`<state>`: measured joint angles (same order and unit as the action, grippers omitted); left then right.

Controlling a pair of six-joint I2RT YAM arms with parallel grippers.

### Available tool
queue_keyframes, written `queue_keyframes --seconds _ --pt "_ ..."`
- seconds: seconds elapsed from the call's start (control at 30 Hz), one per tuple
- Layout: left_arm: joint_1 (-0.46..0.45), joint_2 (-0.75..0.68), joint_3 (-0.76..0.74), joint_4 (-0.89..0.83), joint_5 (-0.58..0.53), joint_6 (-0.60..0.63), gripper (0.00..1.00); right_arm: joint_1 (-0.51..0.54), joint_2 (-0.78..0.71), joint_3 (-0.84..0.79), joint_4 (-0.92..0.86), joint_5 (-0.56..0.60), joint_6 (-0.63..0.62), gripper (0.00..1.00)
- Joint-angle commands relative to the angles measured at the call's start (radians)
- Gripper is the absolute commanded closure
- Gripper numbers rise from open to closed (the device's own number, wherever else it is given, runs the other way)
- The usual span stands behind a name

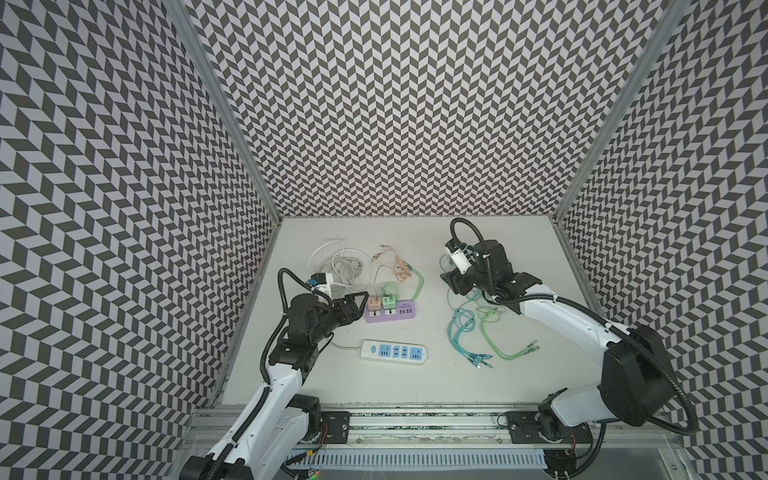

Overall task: Insert the plug
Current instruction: 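Open the right gripper and lift it away from the plugged charger, then move the right gripper over the pale green charger farther from the robot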

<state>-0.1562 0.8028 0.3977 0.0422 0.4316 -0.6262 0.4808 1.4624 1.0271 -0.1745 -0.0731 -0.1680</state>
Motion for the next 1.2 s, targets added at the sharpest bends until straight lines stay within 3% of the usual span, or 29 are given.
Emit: queue_keyframes --seconds 0.0,0.3,0.57,1.17 --pt "0.004 -0.026 0.041 -0.054 0.019 0.021 0.18 -0.036 -0.014 -0.019 0.094 0.174 0.167 0.33" --pt "0.004 -0.081 0.092 -0.081 0.076 0.024 0.14 -0.142 -0.041 -0.113 0.197 0.247 0.389 0.33" --pt "0.006 -0.109 0.110 -0.115 0.094 0.043 0.14 -0.209 0.007 -0.123 0.211 0.345 0.493 0.33" --pt "0.007 -0.136 0.146 -0.123 0.124 0.038 0.14 -0.396 0.216 -0.042 0.222 0.209 0.623 0.34"
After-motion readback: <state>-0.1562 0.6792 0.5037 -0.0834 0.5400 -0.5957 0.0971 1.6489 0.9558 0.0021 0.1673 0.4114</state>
